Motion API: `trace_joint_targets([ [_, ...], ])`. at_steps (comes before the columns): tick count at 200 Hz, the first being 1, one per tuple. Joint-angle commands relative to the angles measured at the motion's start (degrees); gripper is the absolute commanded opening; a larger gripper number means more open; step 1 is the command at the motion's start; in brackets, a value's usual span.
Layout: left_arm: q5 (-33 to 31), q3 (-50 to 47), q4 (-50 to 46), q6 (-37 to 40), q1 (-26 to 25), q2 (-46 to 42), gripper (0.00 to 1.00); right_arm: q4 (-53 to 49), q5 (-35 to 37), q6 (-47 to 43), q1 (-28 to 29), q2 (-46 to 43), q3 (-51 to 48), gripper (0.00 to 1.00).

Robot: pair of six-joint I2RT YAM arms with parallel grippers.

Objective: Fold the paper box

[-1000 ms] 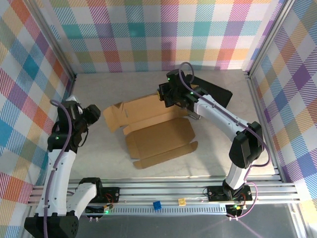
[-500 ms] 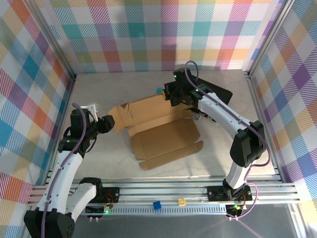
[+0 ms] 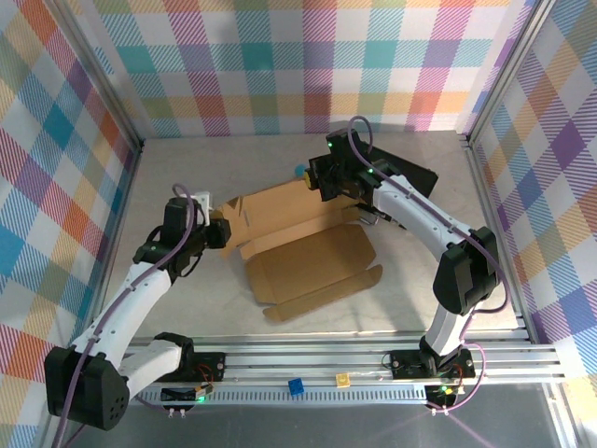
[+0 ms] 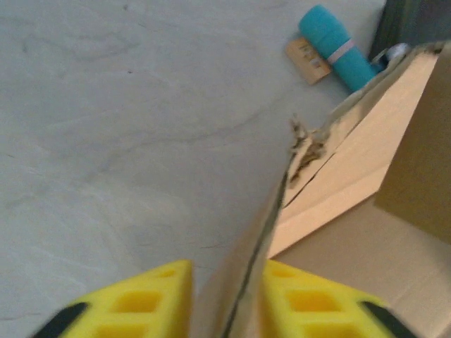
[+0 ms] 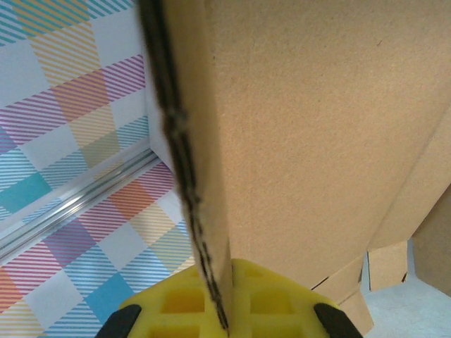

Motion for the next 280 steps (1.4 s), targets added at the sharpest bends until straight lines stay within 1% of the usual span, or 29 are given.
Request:
trace_joint_targets([
  [1, -11.8, 2.1, -2.2, -2.8, -2.0, -0.2, 0.17, 4.0, -0.5, 2.9, 1.8, 0.3, -1.1, 0.00],
  [10, -15.5, 2.1, -3.2, -4.5, -2.2, -0.8, 0.11, 4.8, 0.0, 3.8, 2.7, 0.5, -1.3, 0.00],
  [26, -21.5, 1.6, -4.6, -6.3, -2.2, -2.8, 0.05, 7.5, 2.8, 5.7, 4.9, 0.2, -2.4, 0.00],
  [45, -24.3, 1.0, -4.2, -6.4, -1.8, -5.0, 0.02, 13.7, 9.0, 8.3, 8.9, -0.5, -5.0, 0.00],
  [62, -24.6, 1.2, -4.5, -7.1, -0.4, -5.3, 0.00, 17.9, 12.5, 9.0, 11.7, 0.1, -6.0, 0.00],
  [77, -22.4, 1.1, -4.1, -7.7, 1.8, -5.1, 0.00, 22.4, 14.7, 9.3, 13.4, 0.9, -7.8, 0.00],
  [105, -18.8, 1.1, -2.2, -8.0, 4.2, -4.1, 0.01, 37.3, 18.0, 8.1, 14.1, 2.2, -14.4, 0.00],
  [123, -15.8, 1.0, -1.1, -8.7, 5.3, -3.6, 0.05, 39.5, 18.0, 7.0, 13.8, 2.3, -16.1, 0.00],
  [135, -12.6, 1.0, -0.6, -9.6, 6.2, -3.6, 0.12, 41.6, 18.4, 5.5, 13.8, 2.1, -17.6, 0.00],
  [141, -10.4, 1.1, -0.4, -10.3, 6.6, -3.8, 0.18, 42.6, 18.4, 4.4, 13.6, 1.9, -18.4, 0.00],
  [155, -5.9, 2.3, -1.4, -12.2, 7.4, -4.3, 0.41, 44.1, 17.9, 2.5, 12.5, 1.3, -20.4, 0.00],
  [161, -4.7, 3.2, -2.6, -13.1, 7.5, -4.6, 0.48, 44.3, 17.1, 1.9, 11.9, 1.1, -20.9, 0.00],
  [169, -3.2, 4.3, -3.8, -14.5, 7.5, -5.3, 0.53, 44.7, 16.2, 1.0, 11.0, 0.8, -21.7, 0.00],
  [187, 2.4, 5.0, -4.1, -18.2, 7.4, -7.8, 0.56, 46.1, 14.6, -1.5, 9.7, 0.2, -23.4, 0.00],
  [203, 4.0, 5.6, -5.7, -21.0, 7.5, -10.7, 0.57, 49.5, 13.0, -3.0, 8.7, 0.0, -25.6, 0.00],
  [213, 2.9, 6.1, -7.7, -21.7, 7.5, -12.5, 0.57, 52.0, 12.0, -3.2, 8.2, 0.1, -27.0, 0.00],
  [226, -0.1, 6.7, -10.6, -21.9, 7.6, -14.5, 0.63, 56.9, 10.7, -4.2, 7.6, 0.4, -29.0, 0.00],
  [239, -3.0, 7.1, -12.9, -22.1, 8.0, -15.1, 0.64, 60.3, 8.8, -5.7, 7.0, 0.7, -29.8, 0.00],
  [252, -3.1, 7.2, -13.8, -22.3, 9.1, -14.0, 0.64, 66.3, 6.5, -7.8, 6.5, 1.6, -30.2, 0.00],
  [263, -3.3, 7.1, -14.2, -23.4, 9.9, -12.7, 0.64, 68.3, 4.7, -8.7, 6.1, 2.4, -29.8, 0.00],
  [280, -4.3, 6.9, -13.5, -25.3, 11.6, -11.2, 0.64, 71.8, 3.9, -8.8, 6.1, 3.6, -29.5, 0.00],
])
